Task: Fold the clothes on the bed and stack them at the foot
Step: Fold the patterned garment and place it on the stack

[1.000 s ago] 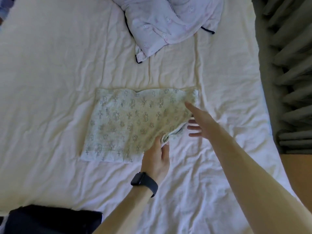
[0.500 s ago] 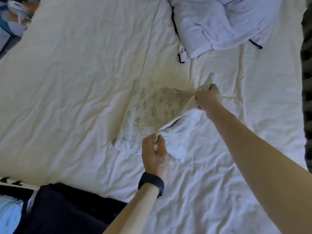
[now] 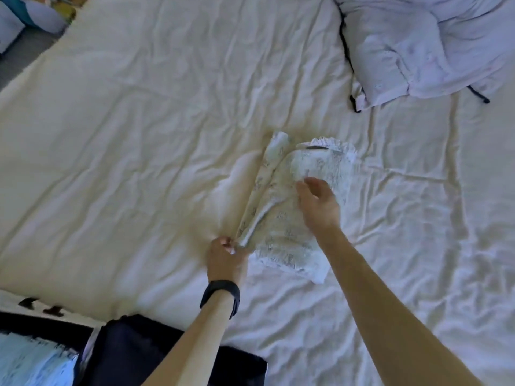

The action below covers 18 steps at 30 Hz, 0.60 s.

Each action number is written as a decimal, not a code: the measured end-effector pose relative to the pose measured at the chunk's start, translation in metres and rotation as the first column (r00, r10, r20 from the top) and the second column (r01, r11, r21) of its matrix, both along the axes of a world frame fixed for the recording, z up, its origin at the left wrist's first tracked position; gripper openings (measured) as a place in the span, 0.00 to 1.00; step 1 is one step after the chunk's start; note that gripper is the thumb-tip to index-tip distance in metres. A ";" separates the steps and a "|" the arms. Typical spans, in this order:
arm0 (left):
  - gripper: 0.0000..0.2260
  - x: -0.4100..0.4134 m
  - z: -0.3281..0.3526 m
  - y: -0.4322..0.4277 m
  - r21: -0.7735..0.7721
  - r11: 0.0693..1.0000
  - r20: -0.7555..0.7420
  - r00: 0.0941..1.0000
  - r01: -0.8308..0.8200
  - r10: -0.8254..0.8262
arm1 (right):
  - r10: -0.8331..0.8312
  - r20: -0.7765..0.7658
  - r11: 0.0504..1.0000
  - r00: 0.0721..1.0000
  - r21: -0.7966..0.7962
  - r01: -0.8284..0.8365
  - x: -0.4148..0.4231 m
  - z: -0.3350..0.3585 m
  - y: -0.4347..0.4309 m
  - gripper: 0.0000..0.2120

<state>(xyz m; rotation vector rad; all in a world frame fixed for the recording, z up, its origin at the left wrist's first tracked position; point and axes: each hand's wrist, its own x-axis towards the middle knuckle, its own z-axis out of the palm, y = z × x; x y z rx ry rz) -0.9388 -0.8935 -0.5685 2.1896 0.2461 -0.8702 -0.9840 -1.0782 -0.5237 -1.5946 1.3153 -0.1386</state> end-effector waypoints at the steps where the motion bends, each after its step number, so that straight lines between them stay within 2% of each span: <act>1: 0.07 0.004 0.002 -0.002 -0.043 0.999 -0.042 0.999 -0.011 0.009 | -0.085 -0.071 0.980 0.994 -0.184 0.071 -0.032 0.001 0.010 0.27; 2: 0.08 0.008 0.007 -0.004 -0.065 0.998 -0.081 0.996 0.016 -0.021 | -0.161 -0.136 0.950 0.978 -0.289 0.116 -0.062 0.003 0.022 0.32; 3: 0.11 0.013 0.008 -0.007 -0.079 0.995 -0.113 0.991 0.069 -0.078 | -0.214 -0.190 0.951 0.958 -0.266 0.160 -0.088 0.003 0.032 0.37; 4: 0.13 0.018 0.009 -0.011 -0.088 0.987 -0.149 0.978 0.136 -0.148 | -0.247 -0.227 0.968 0.942 -0.113 0.226 -0.107 0.000 0.039 0.41; 5: 0.13 0.022 0.009 -0.014 -0.099 0.972 -0.188 0.956 0.211 -0.227 | -0.258 -0.237 0.948 0.936 0.124 0.293 -0.118 -0.003 0.046 0.41; 6: 0.11 0.024 0.009 -0.018 -0.106 0.963 -0.241 0.933 0.247 -0.266 | -0.258 -0.214 0.877 0.942 0.358 0.321 -0.126 -0.006 0.053 0.37; 7: 0.09 0.025 0.009 -0.020 -0.107 0.965 -0.292 0.920 0.241 -0.262 | -0.272 -0.167 0.806 0.948 0.499 0.319 -0.129 -0.010 0.057 0.32; 8: 0.09 0.024 0.008 -0.023 -0.101 0.974 -0.336 0.914 0.205 -0.227 | -0.308 -0.140 0.771 0.941 0.543 0.333 -0.130 -0.016 0.060 0.27; 10: 0.12 0.020 0.007 -0.024 -0.107 0.987 -0.364 0.919 0.122 -0.153 | -0.401 -0.124 0.756 0.908 0.515 0.404 -0.128 -0.027 0.066 0.21; 13: 0.08 0.001 0.018 -0.018 -0.128 0.988 -0.364 0.923 0.086 -0.128 | -0.438 -0.167 0.827 0.883 0.311 0.469 -0.138 -0.027 0.064 0.14; 15: 0.05 -0.029 0.034 -0.005 -0.110 0.971 -0.406 0.883 0.210 -0.237 | -0.561 -0.103 0.780 0.822 0.267 0.566 -0.169 -0.012 0.058 0.10; 18: 0.08 -0.104 0.059 0.014 -0.074 0.875 -0.563 0.704 0.478 -0.432 | -0.629 -0.078 0.760 0.774 0.151 0.632 -0.245 0.010 0.065 0.09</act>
